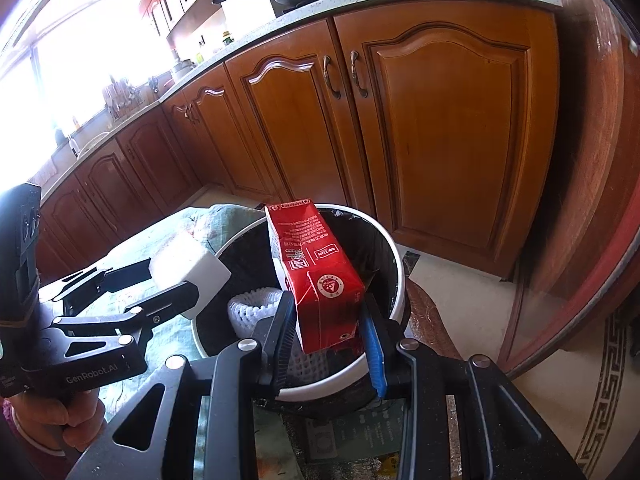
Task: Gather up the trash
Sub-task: 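Carry the sponge and carton over the bin, then open the right tool to drop the carton into the bin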
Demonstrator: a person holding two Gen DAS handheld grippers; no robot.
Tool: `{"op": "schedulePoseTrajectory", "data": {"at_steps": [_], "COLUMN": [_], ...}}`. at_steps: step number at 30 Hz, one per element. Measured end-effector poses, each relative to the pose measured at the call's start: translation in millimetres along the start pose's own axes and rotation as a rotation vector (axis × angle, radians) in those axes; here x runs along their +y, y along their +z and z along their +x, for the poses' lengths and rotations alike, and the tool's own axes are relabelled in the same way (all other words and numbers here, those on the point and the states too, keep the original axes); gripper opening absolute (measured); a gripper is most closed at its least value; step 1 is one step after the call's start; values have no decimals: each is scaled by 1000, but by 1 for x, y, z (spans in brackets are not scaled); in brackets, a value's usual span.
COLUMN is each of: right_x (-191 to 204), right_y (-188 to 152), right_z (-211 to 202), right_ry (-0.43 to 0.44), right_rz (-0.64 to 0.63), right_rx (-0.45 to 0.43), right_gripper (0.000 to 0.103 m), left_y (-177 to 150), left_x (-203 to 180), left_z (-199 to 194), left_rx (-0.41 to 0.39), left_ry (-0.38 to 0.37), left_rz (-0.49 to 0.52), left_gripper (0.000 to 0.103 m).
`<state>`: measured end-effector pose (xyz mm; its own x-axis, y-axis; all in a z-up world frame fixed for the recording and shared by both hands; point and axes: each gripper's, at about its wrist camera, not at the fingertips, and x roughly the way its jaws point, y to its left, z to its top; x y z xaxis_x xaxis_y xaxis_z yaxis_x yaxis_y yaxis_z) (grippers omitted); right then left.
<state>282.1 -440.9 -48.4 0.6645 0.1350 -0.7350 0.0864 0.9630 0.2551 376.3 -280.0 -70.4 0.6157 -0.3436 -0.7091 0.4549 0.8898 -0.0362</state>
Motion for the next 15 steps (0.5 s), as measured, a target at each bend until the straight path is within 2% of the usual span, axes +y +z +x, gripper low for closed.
{"op": "schedulePoseTrajectory", "data": {"at_steps": [15], "right_x": [0], "right_y": [13], "right_z": [23], "right_ry": [-8], "right_rz": [-15], "right_rx": [17], "right_gripper": [31], "left_y": [10], "left_x": [-2], "left_z": [24], "left_rx": [29], "left_ry": [8], "left_rz": [10], "left_gripper": [71]}}
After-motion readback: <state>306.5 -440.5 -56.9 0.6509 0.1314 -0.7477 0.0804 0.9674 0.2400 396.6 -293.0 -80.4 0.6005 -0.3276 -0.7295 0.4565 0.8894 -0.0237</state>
